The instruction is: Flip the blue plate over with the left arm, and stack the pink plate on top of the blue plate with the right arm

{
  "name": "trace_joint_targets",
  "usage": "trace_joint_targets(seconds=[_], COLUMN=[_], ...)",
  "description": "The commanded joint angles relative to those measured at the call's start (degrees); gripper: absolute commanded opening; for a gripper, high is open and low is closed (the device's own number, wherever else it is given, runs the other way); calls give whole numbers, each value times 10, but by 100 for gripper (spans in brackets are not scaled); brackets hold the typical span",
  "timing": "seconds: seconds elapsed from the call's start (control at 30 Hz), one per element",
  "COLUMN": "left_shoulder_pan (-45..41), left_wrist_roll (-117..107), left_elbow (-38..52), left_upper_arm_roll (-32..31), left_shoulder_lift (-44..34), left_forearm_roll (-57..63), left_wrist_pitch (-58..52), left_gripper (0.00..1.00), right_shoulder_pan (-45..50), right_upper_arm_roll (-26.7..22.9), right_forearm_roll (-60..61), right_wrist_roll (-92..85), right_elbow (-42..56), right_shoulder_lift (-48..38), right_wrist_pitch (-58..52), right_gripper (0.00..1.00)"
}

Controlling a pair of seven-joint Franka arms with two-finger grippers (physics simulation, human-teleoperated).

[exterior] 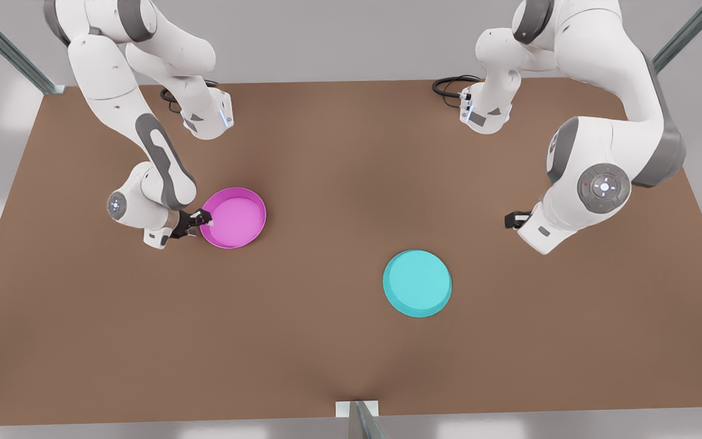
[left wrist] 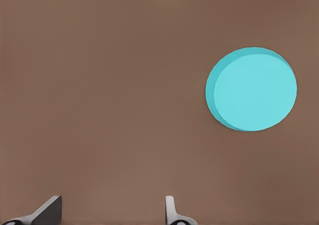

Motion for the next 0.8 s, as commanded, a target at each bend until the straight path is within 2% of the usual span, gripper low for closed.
trace_joint_targets(seconds=[0.0, 0.1, 0.13, 0.17, 0.47, 0.53, 0.77], left_shoulder_pan=[0, 0, 0, 0, 0, 0, -1], left_wrist_roll=[0, -1, -1, -1, -1, 0, -1], left_elbow=[0, 0, 0, 0, 0, 0, 1], left_upper_arm_roll=[0, 0, 0, 0, 0, 0, 0], left_shoulder_lift=[0, 2, 2, 2, 2, 2, 1], left_forearm_roll=[0, 0, 0, 0, 0, 0, 0], left_wrist_pitch=[0, 0, 0, 0, 0, 0, 0], left_gripper=[100, 100, 100, 100, 100, 100, 100], right_shoulder_pan=[7, 11, 12, 12, 12, 12, 12], right_upper_arm_roll=[0, 0, 0, 0, 0, 1, 1], right_forearm_roll=[1, 2, 2, 2, 2, 2, 3], right_wrist_roll=[0, 1, 1, 1, 3, 5, 5], right_elbow=[0, 0, 1, 2, 1, 1, 2], right_shoulder_lift=[3, 3, 1, 0, 3, 3, 8], right_wrist_pitch=[4, 5, 4, 3, 4, 4, 4], right_gripper=[64, 63, 56, 53, 48, 42, 40])
